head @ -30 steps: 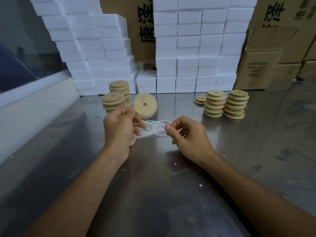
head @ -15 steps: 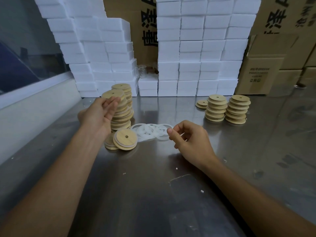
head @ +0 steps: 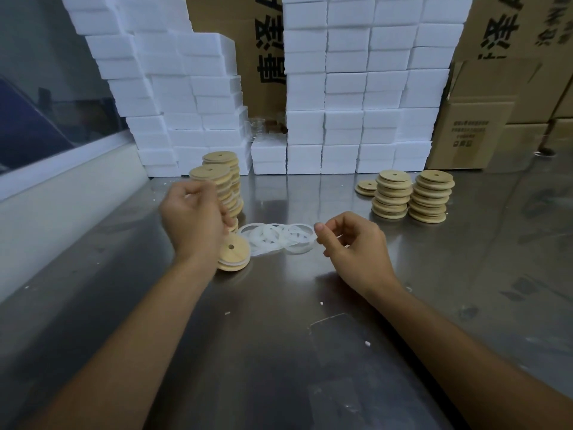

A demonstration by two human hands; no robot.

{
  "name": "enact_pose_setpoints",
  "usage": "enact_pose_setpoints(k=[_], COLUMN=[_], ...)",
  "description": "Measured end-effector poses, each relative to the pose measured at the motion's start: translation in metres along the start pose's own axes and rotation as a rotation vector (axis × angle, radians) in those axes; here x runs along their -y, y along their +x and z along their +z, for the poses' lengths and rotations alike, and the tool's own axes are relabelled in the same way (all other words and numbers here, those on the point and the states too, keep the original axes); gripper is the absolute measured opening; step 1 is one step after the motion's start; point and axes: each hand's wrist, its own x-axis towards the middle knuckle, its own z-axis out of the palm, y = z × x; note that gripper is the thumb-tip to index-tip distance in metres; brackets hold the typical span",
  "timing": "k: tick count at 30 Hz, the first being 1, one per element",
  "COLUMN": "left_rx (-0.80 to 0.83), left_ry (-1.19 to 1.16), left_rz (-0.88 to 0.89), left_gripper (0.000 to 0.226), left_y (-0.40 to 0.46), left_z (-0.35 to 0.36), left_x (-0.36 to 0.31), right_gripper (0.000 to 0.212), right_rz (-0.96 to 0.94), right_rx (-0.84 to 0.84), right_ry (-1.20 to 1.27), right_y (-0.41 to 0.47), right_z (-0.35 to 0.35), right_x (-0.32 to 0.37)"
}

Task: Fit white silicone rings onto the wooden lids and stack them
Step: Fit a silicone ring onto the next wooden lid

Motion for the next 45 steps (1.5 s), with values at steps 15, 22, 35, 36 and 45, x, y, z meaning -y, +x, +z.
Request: enact_pose_setpoints(k=[15, 22, 35, 36, 45], left_rx=[0.715, 0.610, 0.671, 0.706, 0.728], left_ry=[0.797, 1.015, 1.165, 1.165, 1.035], left_rz=[0.727, 0.631, 0.601, 0.610, 0.594], left_gripper=[0.016, 0.018, 0.035, 0.033, 0.013], left_y=[-0.078, -0.076, -0.075, -0.074, -0.072], left_z=[0.012, 0.015, 0.017, 0.018, 0.021], left_x=[0.031, 0.033, 0.033, 0.033, 0.031], right_gripper=[0.054, 0.066, 0.023, 0.021, 0.028], right_rz=[-0.108, 0.099, -0.026, -0.107, -0.426], right_rx=[-0.354, -0.310, -0.410, -0.377, -0.027], right_ry=[-0.495, -0.604, -0.543, -0.561, -0.622], right_y=[0.069, 0.095, 0.091, 0.087, 0.041], right_z=[-0.037, -0.043, -0.047, -0.045, -0.020], right_x=[-0.062, -0.081, -0.069, -0.065, -0.034])
